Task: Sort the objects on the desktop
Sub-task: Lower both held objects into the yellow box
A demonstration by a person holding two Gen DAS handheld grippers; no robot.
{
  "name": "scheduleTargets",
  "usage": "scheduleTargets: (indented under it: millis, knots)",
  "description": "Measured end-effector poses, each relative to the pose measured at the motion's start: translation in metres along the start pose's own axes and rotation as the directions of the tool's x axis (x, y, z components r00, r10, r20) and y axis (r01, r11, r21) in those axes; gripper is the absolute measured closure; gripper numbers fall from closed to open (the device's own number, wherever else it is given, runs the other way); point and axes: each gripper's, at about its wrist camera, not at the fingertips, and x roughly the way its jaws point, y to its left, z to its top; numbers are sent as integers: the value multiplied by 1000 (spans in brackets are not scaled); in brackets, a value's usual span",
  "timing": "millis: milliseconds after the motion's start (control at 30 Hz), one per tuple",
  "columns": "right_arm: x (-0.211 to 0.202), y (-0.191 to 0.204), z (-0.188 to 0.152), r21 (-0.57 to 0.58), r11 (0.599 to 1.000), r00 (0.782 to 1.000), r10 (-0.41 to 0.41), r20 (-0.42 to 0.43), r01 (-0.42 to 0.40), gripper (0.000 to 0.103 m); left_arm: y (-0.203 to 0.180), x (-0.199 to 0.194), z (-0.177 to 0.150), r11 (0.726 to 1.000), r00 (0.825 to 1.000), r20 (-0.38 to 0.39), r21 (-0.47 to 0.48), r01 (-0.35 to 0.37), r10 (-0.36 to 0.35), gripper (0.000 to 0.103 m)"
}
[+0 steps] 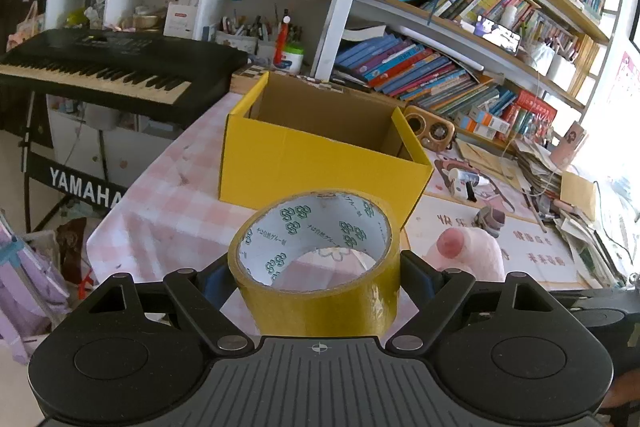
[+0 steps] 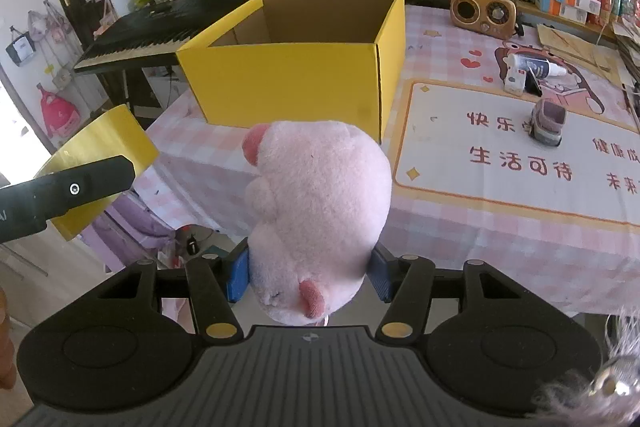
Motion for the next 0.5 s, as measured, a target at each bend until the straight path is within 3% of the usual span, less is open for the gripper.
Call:
scheduleTargets:
  millis: [300, 500]
  knots:
    - [15, -6, 27, -16, 1000, 1000, 19, 24, -19, 48, -2, 19, 24, 999, 999, 22, 20, -26, 26, 17]
    - [19, -11, 57, -41, 999, 997, 26, 79, -23, 48, -9, 32, 55, 998, 997, 79, 55, -29, 25, 17]
